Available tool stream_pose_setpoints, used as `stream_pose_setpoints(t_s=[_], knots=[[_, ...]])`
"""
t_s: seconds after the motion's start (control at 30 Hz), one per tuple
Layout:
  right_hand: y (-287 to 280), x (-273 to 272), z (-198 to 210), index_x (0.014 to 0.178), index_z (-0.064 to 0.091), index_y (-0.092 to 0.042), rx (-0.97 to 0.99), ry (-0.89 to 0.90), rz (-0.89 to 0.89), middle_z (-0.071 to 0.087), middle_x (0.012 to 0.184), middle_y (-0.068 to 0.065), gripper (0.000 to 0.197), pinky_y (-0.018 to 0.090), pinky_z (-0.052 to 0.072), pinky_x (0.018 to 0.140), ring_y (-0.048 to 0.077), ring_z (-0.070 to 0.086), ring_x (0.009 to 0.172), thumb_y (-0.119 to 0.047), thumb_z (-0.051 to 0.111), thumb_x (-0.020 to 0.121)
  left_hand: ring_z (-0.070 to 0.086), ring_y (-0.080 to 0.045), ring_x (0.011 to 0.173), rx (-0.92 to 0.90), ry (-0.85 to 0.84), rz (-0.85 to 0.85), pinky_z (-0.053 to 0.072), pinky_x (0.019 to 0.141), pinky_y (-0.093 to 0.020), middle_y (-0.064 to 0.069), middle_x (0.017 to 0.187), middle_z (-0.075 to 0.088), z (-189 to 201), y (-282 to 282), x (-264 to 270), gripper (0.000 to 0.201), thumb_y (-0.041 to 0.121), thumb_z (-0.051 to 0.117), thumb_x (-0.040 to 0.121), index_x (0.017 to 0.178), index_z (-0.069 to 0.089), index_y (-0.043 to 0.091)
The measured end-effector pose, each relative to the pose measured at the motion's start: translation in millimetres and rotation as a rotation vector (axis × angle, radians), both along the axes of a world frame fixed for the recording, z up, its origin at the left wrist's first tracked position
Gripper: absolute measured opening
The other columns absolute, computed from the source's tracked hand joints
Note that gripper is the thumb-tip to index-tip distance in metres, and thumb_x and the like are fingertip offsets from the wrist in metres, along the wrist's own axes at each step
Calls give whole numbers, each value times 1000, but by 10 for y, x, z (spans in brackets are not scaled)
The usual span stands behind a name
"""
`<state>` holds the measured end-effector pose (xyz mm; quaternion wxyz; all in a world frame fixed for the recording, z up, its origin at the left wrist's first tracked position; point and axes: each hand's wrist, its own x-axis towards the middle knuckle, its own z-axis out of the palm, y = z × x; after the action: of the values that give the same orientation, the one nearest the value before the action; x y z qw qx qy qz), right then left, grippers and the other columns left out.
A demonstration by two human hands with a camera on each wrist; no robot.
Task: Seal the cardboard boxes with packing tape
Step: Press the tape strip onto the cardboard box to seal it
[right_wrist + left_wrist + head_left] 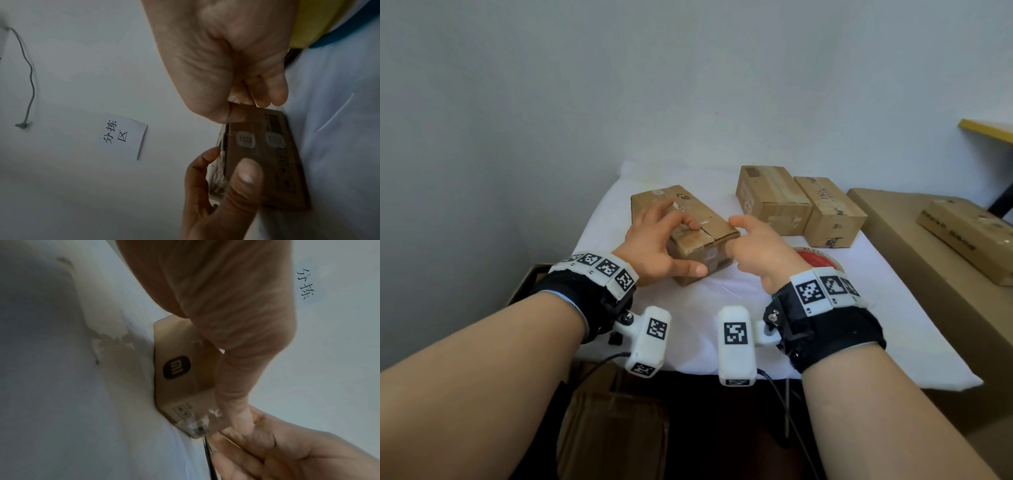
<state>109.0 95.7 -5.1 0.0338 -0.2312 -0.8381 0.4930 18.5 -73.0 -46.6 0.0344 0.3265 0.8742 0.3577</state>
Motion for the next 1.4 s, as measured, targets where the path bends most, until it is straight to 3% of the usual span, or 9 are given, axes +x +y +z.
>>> stream_pose_setpoints(t_s=[0.13, 0.23, 0.33, 0.4, 0.7, 0.8, 1.03, 1.27, 1.4], knots=[[-12, -11, -41, 141, 51, -27, 12, -33, 7, 55, 136, 3, 53, 45, 50, 107, 25, 54, 125, -7, 57, 92, 10, -22, 148, 27, -20, 29, 17, 118, -42, 1, 161, 10, 2, -18, 1, 95, 65, 75, 46, 133, 44, 48], [-19, 8, -30, 104, 59, -30, 41, -63, 29, 65, 106, 0, 29, 48, 54, 101, 27, 64, 111, -4, 60, 91, 20, -13, 146, 67, -58, -10, 20, 118, -31, 3, 160, 14, 23, -61, -20, 84, 34, 89, 65, 137, 45, 39], [-5, 6, -40, 117, 63, -25, 48, -67, 45, 69, 109, 7, 32, 47, 57, 96, 26, 68, 105, -6, 63, 91, 32, -5, 135, 88, -51, -37, 24, 117, -26, 7, 154, 26, 41, -107, -25, 72, 16, 84, 77, 138, 48, 30], [-4, 0, -48, 127, 59, -22, 53, -68, 49, 68, 112, 8, 38, 45, 59, 94, 25, 69, 104, -9, 64, 92, 28, -7, 142, 76, -40, -27, 22, 120, -29, 6, 159, 24, 25, -120, -37, 72, 19, 83, 79, 140, 49, 29], [10, 57, -14, 129, 55, -23, 68, -93, 65, 72, 111, 15, 36, 47, 59, 93, 29, 71, 105, -12, 63, 96, -2, -10, 153, 21, -10, -52, 1, 117, -20, 2, 167, 10, -11, -40, -45, 65, 33, 65, 95, 153, 36, 26], [40, 98, 2, 128, 55, -22, 41, -103, 72, 70, 119, 20, 34, 49, 56, 96, 24, 68, 90, -12, 63, 97, -5, -11, 153, 0, 1, -52, 0, 117, -21, 0, 167, 7, -25, -13, -46, 61, 33, 57, 100, 155, 32, 27], [199, 143, 6, 140, 52, -17, 21, -49, 33, 61, 100, 3, 43, 33, 60, 80, 20, 69, 91, -11, 63, 99, -5, -8, 152, -2, 23, -49, 1, 115, -20, 5, 167, 8, -32, 0, -24, 61, 38, 52, 101, 155, 25, 34], [427, 195, 67, 124, 63, -10, 69, 71, -125, 68, 110, 11, 27, 34, 60, 69, 21, 71, 76, -6, 57, 98, -4, -14, 154, -48, 39, -18, 5, 120, -29, 2, 167, 8, -10, 40, 3, 60, 37, 53, 101, 155, 29, 30], [620, 249, 61, 87, 70, -4, 212, 60, -218, 73, 96, 20, 19, 53, 60, 85, 39, 71, 88, -10, 53, 93, -3, -18, 154, -59, 61, -3, 7, 122, -34, 0, 167, 10, 20, 93, 14, 64, 34, 59, 98, 155, 31, 25]])
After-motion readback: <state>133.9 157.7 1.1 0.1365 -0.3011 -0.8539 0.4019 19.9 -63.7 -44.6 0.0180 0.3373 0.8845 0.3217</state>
